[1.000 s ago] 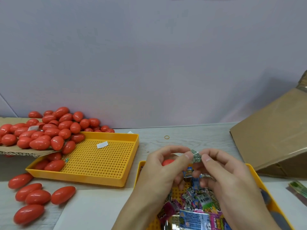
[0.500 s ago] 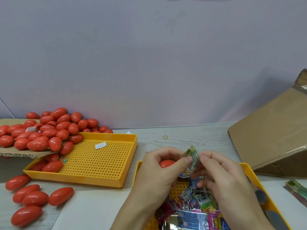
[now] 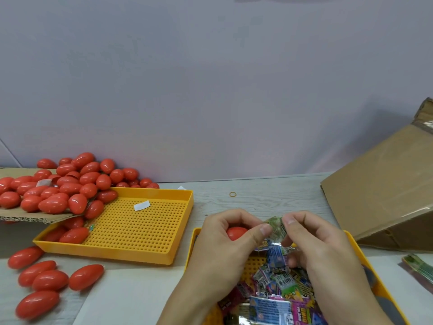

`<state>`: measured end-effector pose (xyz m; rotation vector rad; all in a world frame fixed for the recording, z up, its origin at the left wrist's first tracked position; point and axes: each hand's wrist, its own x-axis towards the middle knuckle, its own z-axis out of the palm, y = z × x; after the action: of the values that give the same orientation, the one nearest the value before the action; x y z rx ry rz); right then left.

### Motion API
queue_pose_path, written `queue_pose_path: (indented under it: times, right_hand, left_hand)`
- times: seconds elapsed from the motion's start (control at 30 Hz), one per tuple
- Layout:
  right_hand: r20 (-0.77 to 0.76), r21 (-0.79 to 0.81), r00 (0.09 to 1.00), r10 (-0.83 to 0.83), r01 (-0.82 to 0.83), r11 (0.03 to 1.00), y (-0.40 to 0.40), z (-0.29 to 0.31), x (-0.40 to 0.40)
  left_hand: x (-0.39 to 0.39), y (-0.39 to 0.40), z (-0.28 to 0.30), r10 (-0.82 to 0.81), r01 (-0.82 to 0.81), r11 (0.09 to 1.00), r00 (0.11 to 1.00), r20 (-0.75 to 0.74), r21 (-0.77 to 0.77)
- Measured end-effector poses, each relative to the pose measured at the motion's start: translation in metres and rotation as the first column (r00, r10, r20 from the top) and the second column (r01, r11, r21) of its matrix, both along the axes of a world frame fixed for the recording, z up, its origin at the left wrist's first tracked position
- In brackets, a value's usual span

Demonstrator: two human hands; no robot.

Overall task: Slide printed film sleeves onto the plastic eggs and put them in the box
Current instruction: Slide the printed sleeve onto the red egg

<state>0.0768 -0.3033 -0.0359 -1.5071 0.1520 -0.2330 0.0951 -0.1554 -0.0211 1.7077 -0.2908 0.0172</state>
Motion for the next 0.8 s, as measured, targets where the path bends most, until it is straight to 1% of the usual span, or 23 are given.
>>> queue_pose_path:
  times: [0.07,0.13,0.17,0.23,0.3,0.37,0.47,0.53,0.6,0.63,0.7,0.8]
  right_hand:
    - [-0.001,0.048,1.0,0.017,-0.017,0.999,-0.001,0.0,0.0]
    - [0.01,0.06,0.997,0.071,-0.071,0.996,-0.001,0.001,-0.001]
    - [0.02,0.041,0.994,0.106,-0.106,0.994,0.0,0.002,-0.002]
    - [0.049,-0.029,0.987,0.152,-0.15,0.988,0.003,0.004,-0.004]
    - [0.073,-0.155,0.985,0.156,-0.144,0.977,0.005,0.005,-0.006]
    - [0.073,-0.218,0.987,0.144,-0.125,0.968,0.007,0.007,-0.007]
    - [0.054,-0.214,0.989,0.141,-0.127,0.969,0.006,0.008,-0.007]
    - [0.049,-0.206,0.989,0.136,-0.123,0.971,0.007,0.01,-0.008]
    - [0.033,-0.208,0.991,0.127,-0.117,0.971,0.007,0.009,-0.007]
    - [0.023,-0.206,0.993,0.115,-0.108,0.973,0.006,0.009,-0.007]
    - [0.012,-0.175,0.996,0.088,-0.085,0.981,0.006,0.011,-0.008]
    - [-0.012,-0.137,0.995,0.094,-0.095,0.986,0.006,0.011,-0.009]
  left_hand:
    - [0.0,-0.001,0.0,0.029,-0.03,0.999,0.999,0.027,0.032]
    - [0.0,-0.002,-0.001,0.082,-0.089,0.993,0.993,0.086,0.075]
    - [0.0,-0.003,-0.001,0.109,-0.117,0.99,0.988,0.109,0.072]
    - [0.0,-0.004,0.0,0.141,-0.143,0.99,0.984,0.11,0.014]
    - [0.0,-0.004,0.001,0.151,-0.147,0.988,0.986,0.076,-0.053]
    - [0.0,-0.004,0.002,0.123,-0.12,0.991,0.991,0.046,-0.053]
    - [0.0,-0.004,-0.001,0.022,-0.023,0.999,1.0,0.015,0.04]
    - [-0.002,-0.005,0.001,-0.019,0.018,0.999,1.0,0.022,0.036]
    - [-0.001,-0.004,0.0,-0.001,0.0,1.0,0.998,0.067,0.017]
    - [0.0,-0.004,-0.001,0.026,-0.03,0.999,0.994,0.102,0.039]
    - [0.001,-0.004,-0.005,0.061,-0.092,0.985,0.976,0.207,0.144]
    - [0.0,-0.006,-0.009,0.007,-0.149,0.928,0.923,0.384,0.342]
